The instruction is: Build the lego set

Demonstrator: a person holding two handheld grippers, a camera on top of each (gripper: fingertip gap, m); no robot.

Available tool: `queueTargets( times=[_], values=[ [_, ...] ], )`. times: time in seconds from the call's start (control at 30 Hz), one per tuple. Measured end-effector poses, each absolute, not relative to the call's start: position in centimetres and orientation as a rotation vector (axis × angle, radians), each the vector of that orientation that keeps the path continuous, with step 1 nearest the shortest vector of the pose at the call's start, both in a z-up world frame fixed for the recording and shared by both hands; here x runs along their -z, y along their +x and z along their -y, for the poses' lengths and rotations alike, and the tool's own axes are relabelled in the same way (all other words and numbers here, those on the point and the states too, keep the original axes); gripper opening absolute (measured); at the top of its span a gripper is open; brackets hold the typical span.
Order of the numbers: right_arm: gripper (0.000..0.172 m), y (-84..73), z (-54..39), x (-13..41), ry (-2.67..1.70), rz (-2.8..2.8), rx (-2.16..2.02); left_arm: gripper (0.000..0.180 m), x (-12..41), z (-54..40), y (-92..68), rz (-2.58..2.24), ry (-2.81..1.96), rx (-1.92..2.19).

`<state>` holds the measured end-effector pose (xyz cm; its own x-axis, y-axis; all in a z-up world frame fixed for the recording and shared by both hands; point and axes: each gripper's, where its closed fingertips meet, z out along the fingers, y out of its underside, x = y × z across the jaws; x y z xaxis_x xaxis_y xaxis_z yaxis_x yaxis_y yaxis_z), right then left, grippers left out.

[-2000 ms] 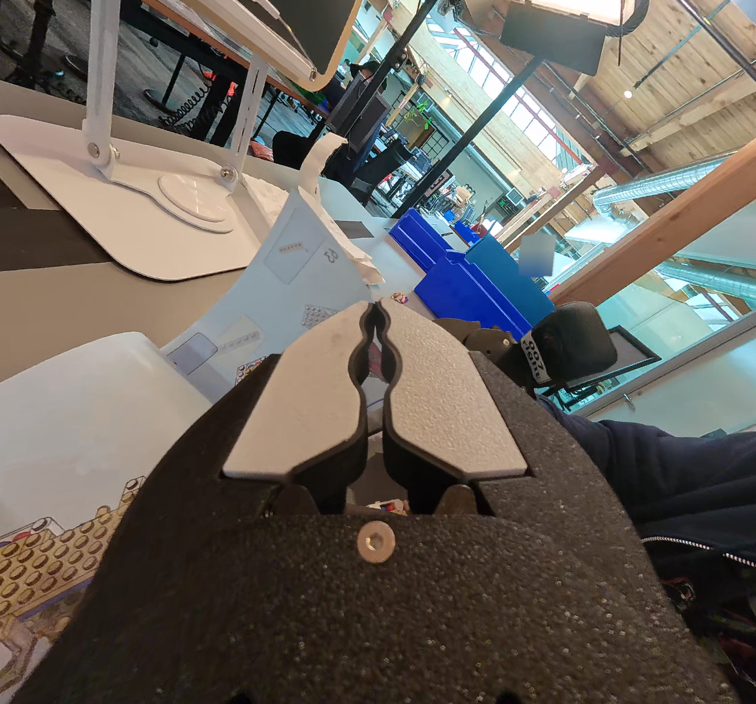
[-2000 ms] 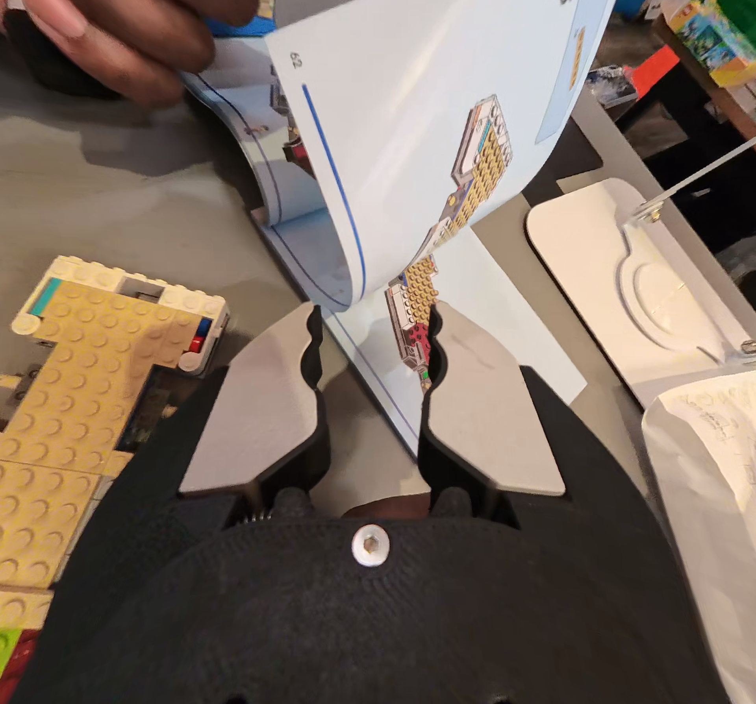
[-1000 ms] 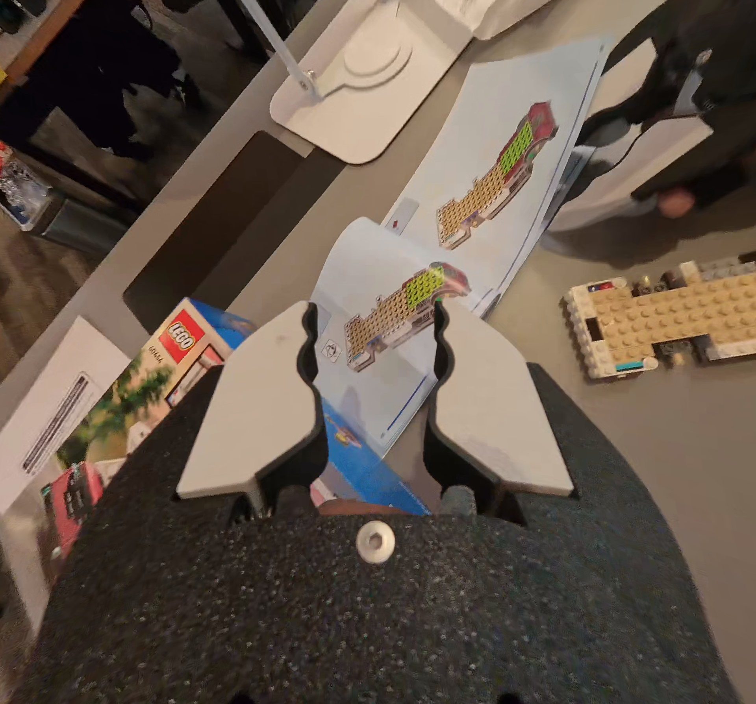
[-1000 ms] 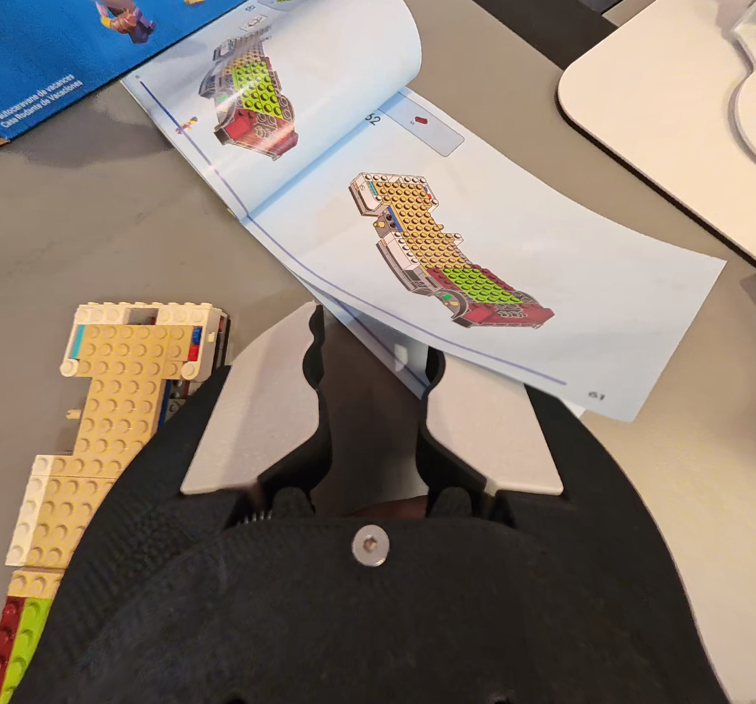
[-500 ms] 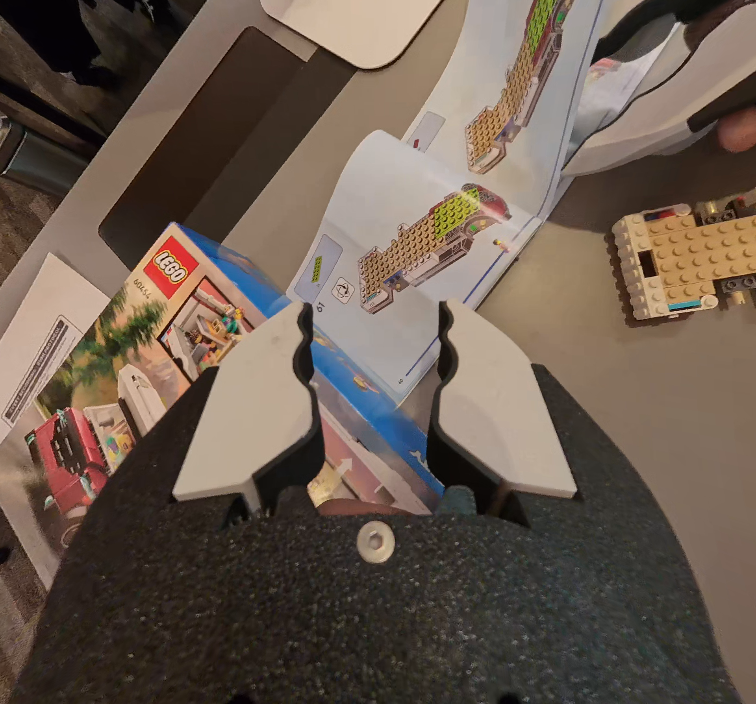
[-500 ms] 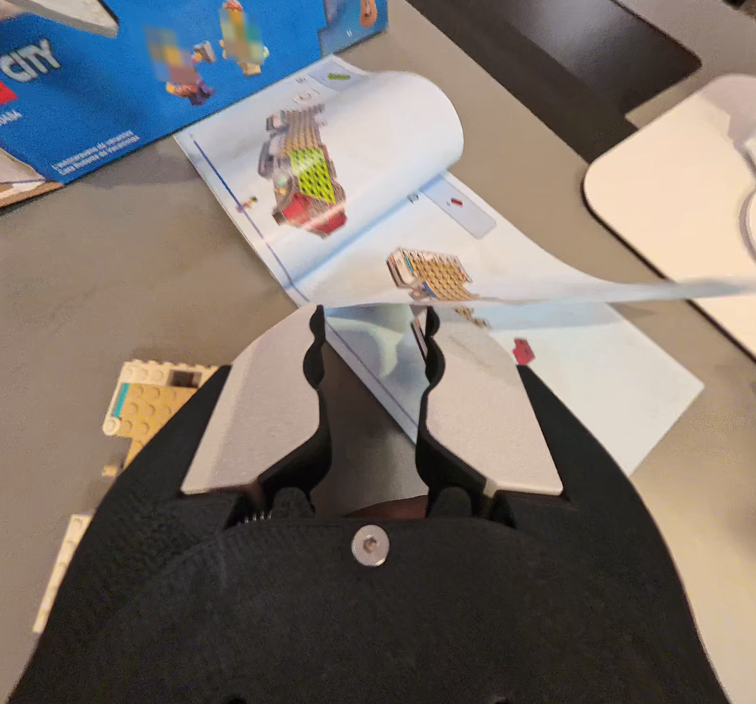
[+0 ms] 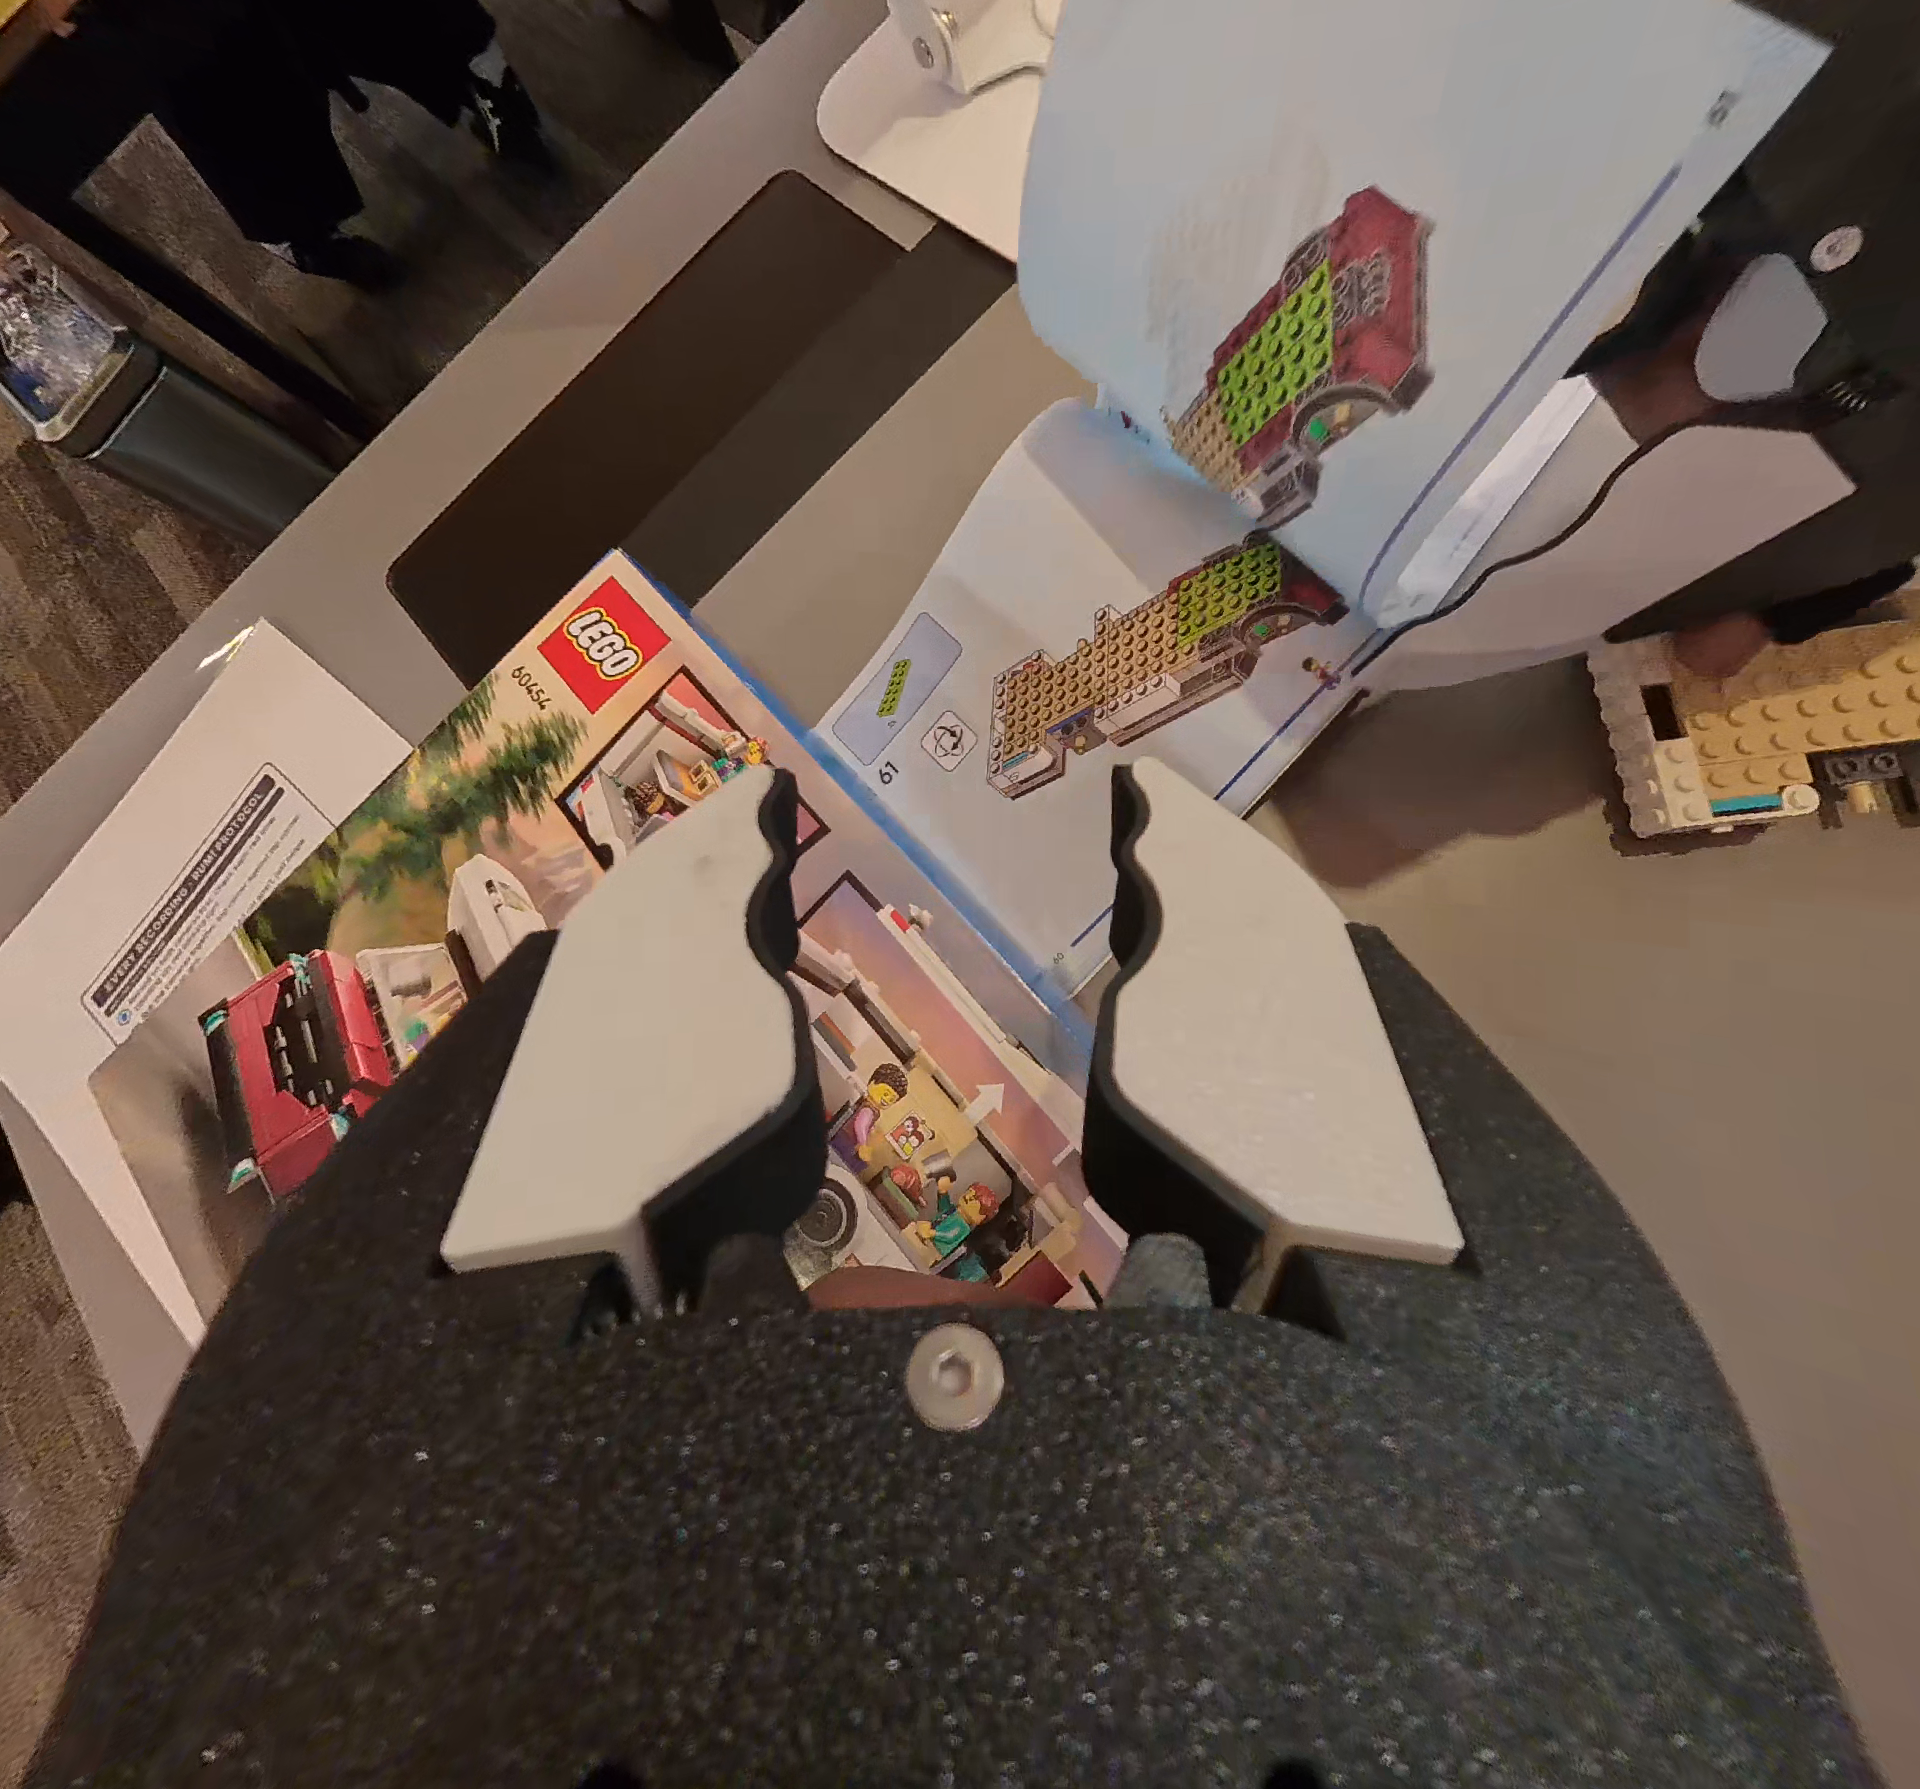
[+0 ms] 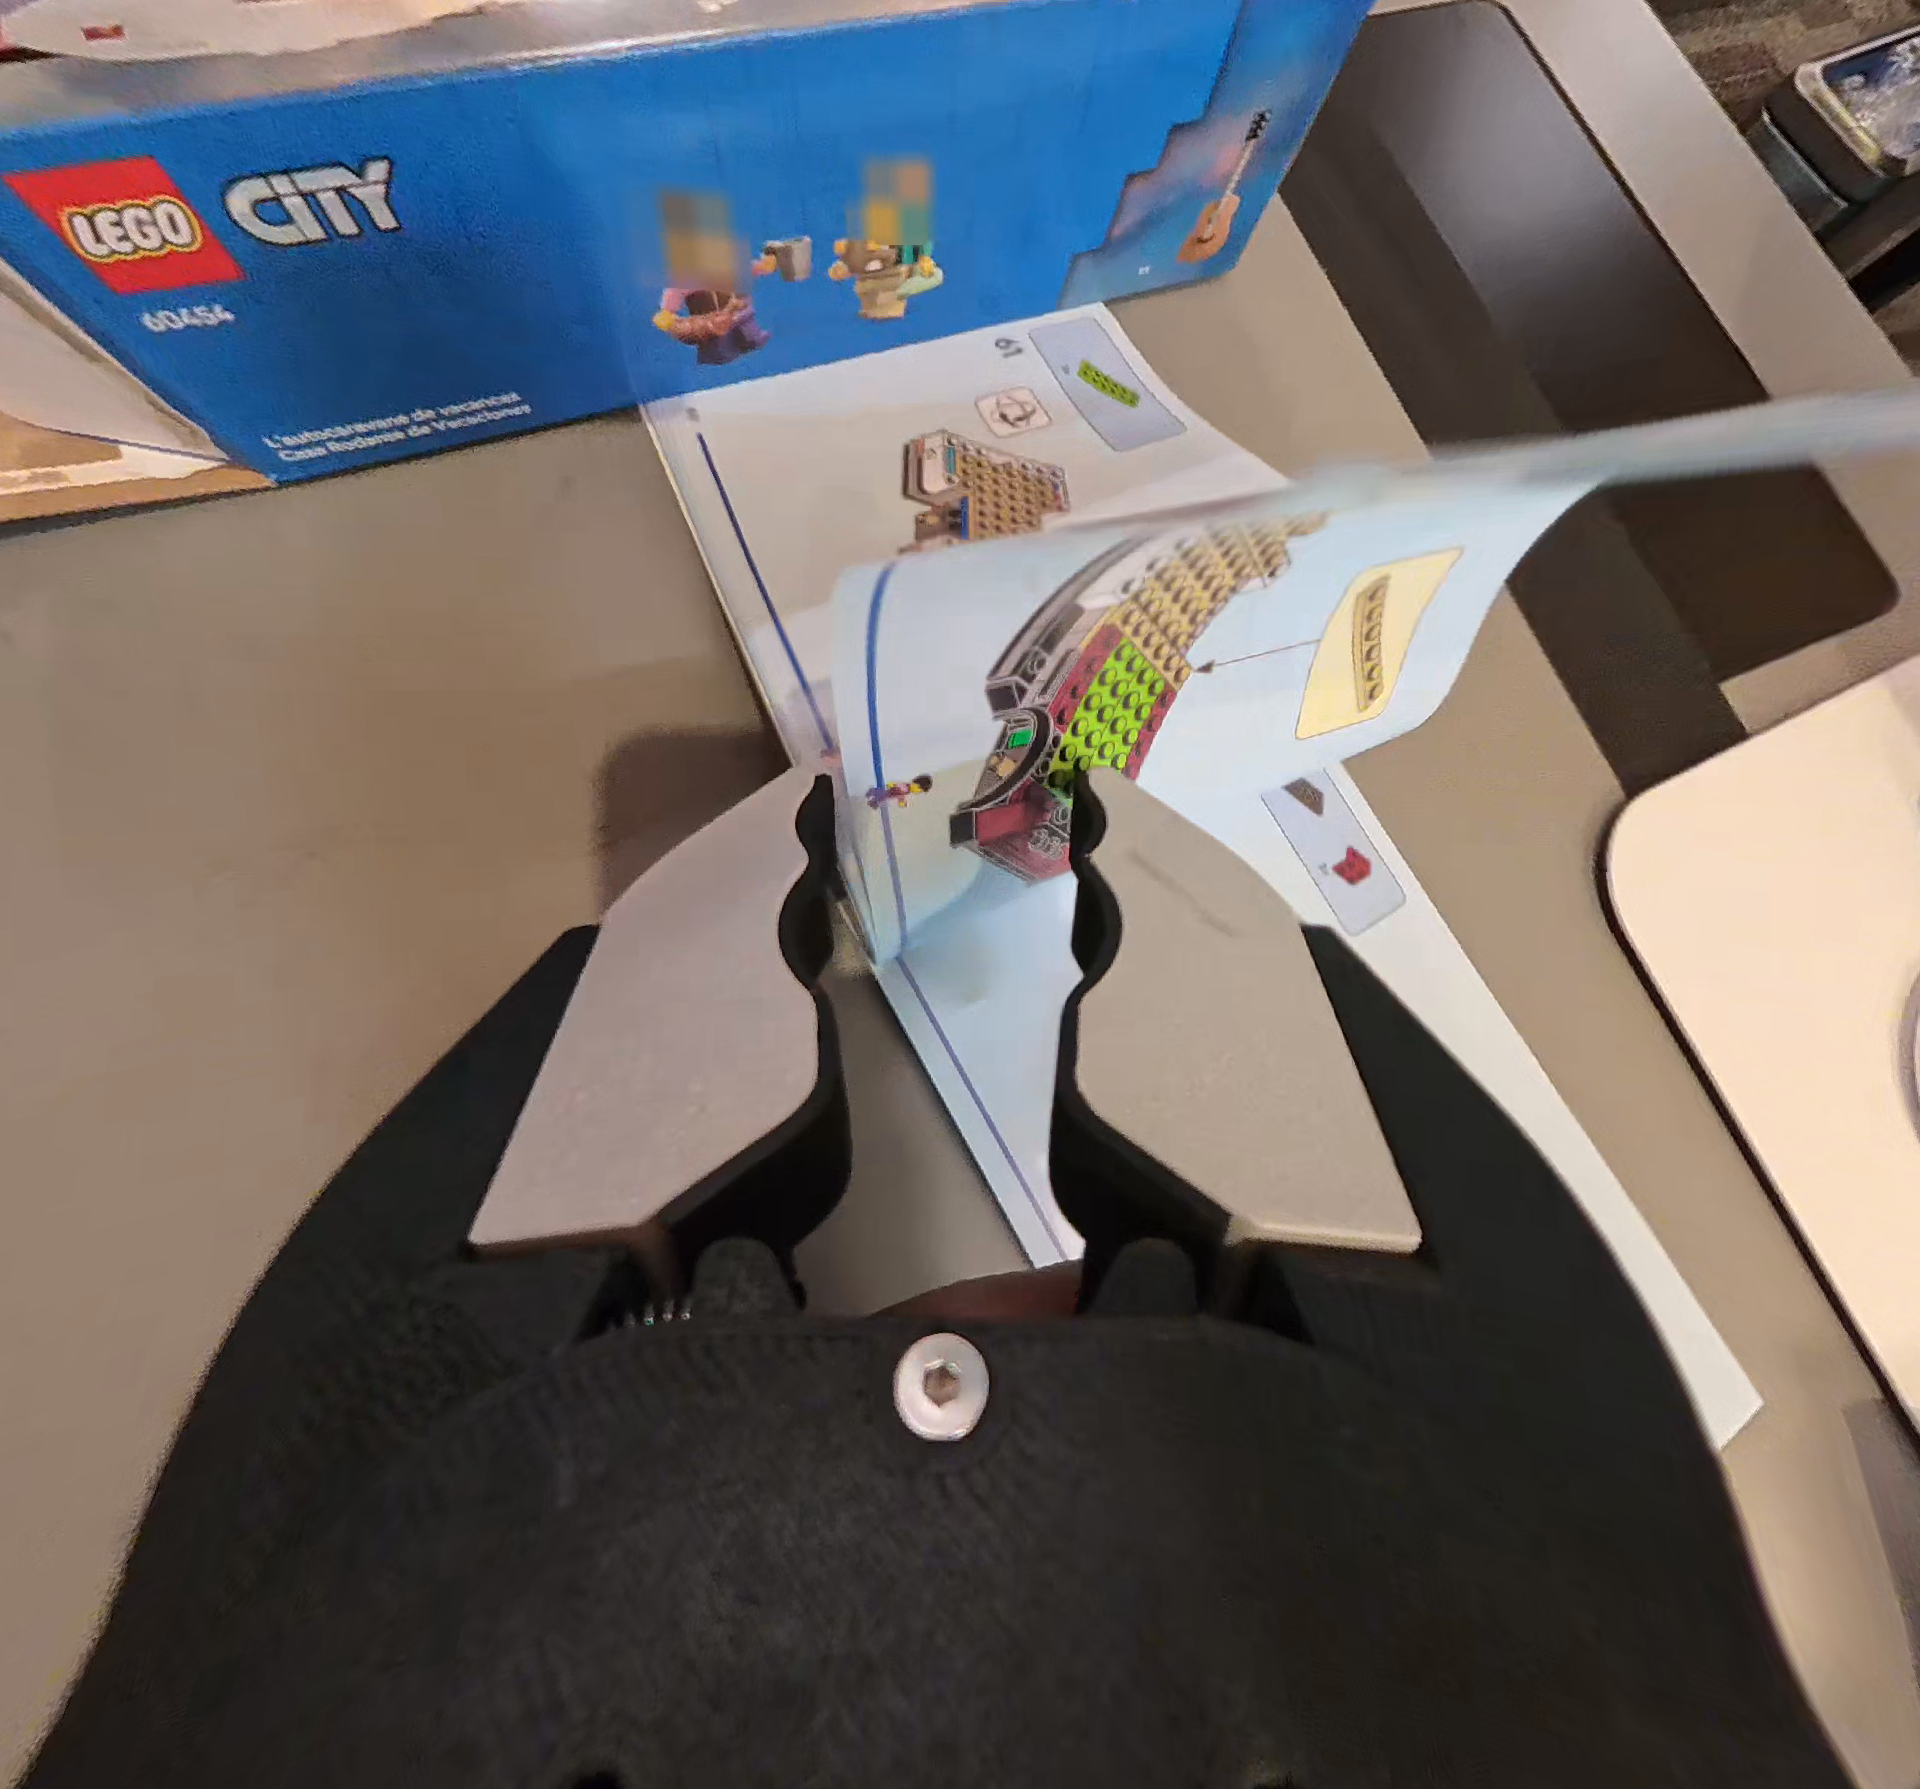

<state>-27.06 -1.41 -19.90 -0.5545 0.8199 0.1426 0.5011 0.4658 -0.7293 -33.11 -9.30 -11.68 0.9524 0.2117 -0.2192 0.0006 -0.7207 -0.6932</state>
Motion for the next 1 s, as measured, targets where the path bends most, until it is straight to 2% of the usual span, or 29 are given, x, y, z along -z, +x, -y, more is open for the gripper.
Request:
queueTargets(
  times=[0.47,0.87,1.0],
  values=[
    [0.043,-27.0,2.4,20.4,-1.016,2.329,-0.819,0.059,11.3,10.4,-33.5,0.194,-2.36,-0.425],
    [0.045,-26.8,2.7,20.5,-0.971,2.343,-0.804,0.056,12.7,19.4,-27.5,0.522,-2.225,-0.595],
    [0.046,-26.8,2.6,20.6,-0.98,2.331,-0.818,0.056,14.8,20.3,-24.8,0.573,-2.226,-0.484]
  ],
)
